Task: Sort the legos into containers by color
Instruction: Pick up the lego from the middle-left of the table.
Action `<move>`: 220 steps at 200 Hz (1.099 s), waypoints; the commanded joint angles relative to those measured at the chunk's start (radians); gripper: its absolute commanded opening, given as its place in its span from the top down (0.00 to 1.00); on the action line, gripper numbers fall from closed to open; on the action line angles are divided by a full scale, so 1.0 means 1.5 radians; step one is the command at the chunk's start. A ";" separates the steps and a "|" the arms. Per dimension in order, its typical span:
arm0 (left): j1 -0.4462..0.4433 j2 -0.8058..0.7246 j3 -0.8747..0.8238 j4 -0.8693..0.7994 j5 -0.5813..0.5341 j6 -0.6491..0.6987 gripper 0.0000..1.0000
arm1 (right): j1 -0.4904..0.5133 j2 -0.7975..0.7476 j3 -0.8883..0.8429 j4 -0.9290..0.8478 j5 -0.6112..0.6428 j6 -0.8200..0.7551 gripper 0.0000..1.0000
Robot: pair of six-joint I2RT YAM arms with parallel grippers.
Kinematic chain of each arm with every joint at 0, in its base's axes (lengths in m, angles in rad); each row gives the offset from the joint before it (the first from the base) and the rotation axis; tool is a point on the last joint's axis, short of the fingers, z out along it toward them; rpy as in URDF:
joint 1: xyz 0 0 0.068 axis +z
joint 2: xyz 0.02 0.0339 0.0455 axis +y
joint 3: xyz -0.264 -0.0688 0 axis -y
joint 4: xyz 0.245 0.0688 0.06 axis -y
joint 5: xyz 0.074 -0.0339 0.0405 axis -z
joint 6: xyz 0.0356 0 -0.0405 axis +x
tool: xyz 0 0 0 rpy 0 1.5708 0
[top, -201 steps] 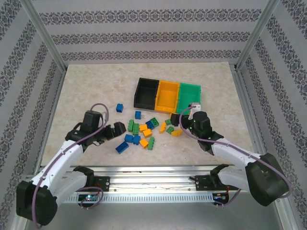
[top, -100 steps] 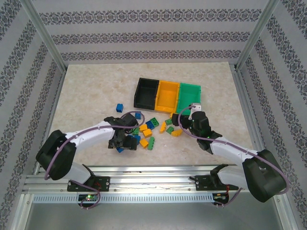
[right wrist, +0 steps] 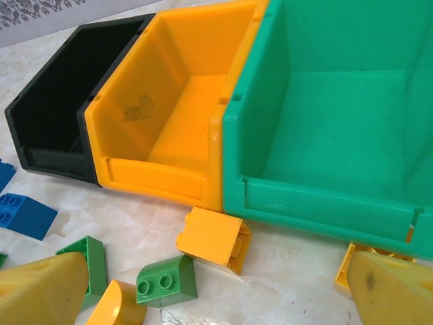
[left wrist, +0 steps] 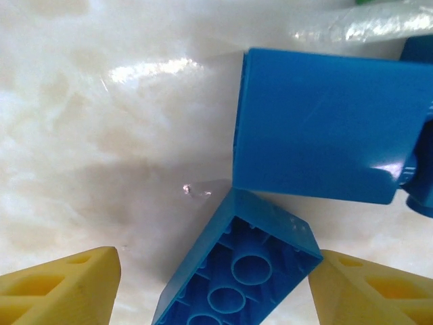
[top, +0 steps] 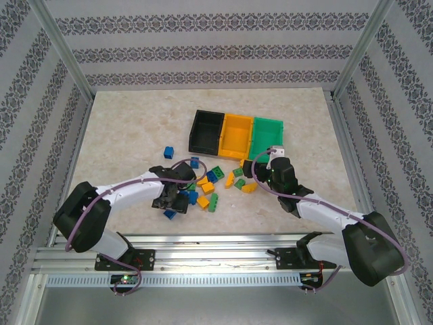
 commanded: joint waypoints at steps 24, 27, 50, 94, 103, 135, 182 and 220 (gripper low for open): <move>-0.027 0.021 -0.007 0.025 0.019 0.006 0.38 | -0.006 -0.014 0.013 -0.001 0.026 0.003 0.02; -0.028 0.023 -0.007 0.026 0.019 0.007 0.41 | -0.006 -0.014 0.013 -0.002 0.026 0.003 0.02; -0.030 0.021 0.002 0.033 0.023 0.008 0.57 | -0.006 -0.025 0.007 -0.001 0.032 0.002 0.02; -0.050 -0.024 0.045 0.018 0.013 0.009 0.64 | -0.010 -0.031 0.003 -0.001 0.041 0.001 0.02; -0.053 -0.036 0.059 0.016 0.011 0.009 0.65 | -0.011 -0.033 0.002 -0.001 0.043 0.000 0.02; -0.059 -0.086 0.101 0.061 0.006 0.021 0.68 | -0.017 -0.032 0.001 -0.001 0.040 0.006 0.02; -0.058 -0.005 0.258 0.167 -0.008 0.092 0.72 | -0.059 -0.024 -0.004 0.004 0.017 0.029 0.02; -0.055 0.200 0.501 0.134 -0.020 0.187 0.72 | -0.137 -0.036 -0.030 0.021 -0.028 0.084 0.02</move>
